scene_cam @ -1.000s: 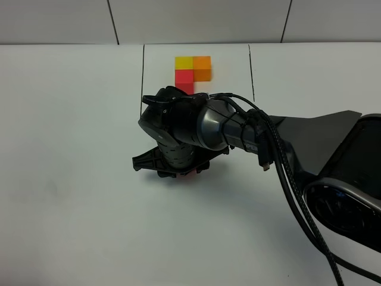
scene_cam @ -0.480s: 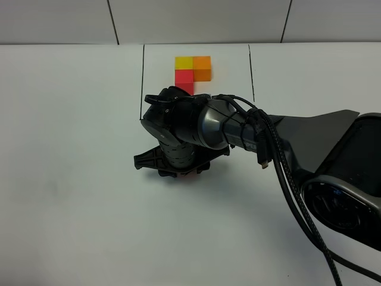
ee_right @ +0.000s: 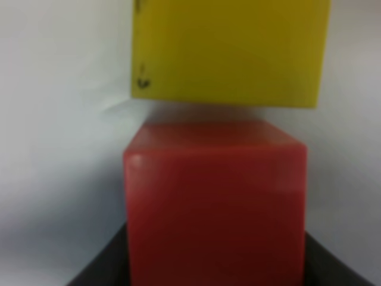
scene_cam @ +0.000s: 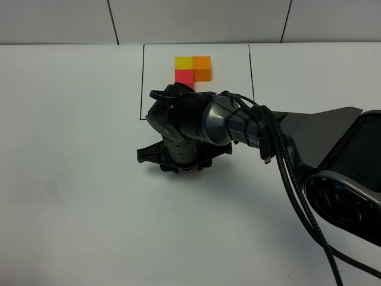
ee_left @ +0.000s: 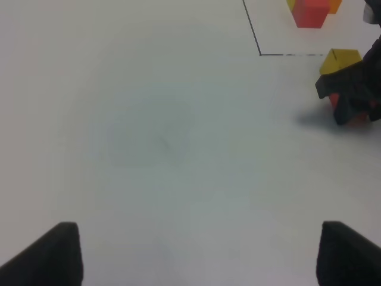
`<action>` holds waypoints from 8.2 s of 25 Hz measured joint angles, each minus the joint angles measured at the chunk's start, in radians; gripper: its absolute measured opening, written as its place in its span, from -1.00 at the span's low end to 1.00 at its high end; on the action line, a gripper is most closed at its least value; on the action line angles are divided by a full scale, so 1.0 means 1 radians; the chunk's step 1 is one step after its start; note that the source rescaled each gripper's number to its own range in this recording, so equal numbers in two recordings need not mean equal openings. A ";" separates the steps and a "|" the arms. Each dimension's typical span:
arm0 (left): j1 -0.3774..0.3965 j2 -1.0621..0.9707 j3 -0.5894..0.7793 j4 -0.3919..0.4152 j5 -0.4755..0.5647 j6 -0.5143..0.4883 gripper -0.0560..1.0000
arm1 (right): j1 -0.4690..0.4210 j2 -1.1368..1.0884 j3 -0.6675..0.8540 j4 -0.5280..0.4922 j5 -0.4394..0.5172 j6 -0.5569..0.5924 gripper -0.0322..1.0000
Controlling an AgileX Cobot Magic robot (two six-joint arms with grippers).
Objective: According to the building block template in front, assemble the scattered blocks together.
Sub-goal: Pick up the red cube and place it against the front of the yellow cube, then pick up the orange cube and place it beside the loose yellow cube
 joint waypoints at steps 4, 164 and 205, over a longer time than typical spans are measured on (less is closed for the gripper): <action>0.000 0.000 0.000 0.000 0.000 0.000 0.49 | 0.000 0.000 0.000 0.000 -0.003 0.000 -0.93; 0.000 0.000 0.000 0.001 0.000 0.000 0.49 | -0.728 -0.365 0.530 0.274 -0.291 -0.957 0.83; 0.000 0.000 0.000 0.001 0.000 0.000 0.49 | -0.749 -0.302 0.530 0.275 -0.364 -0.976 0.74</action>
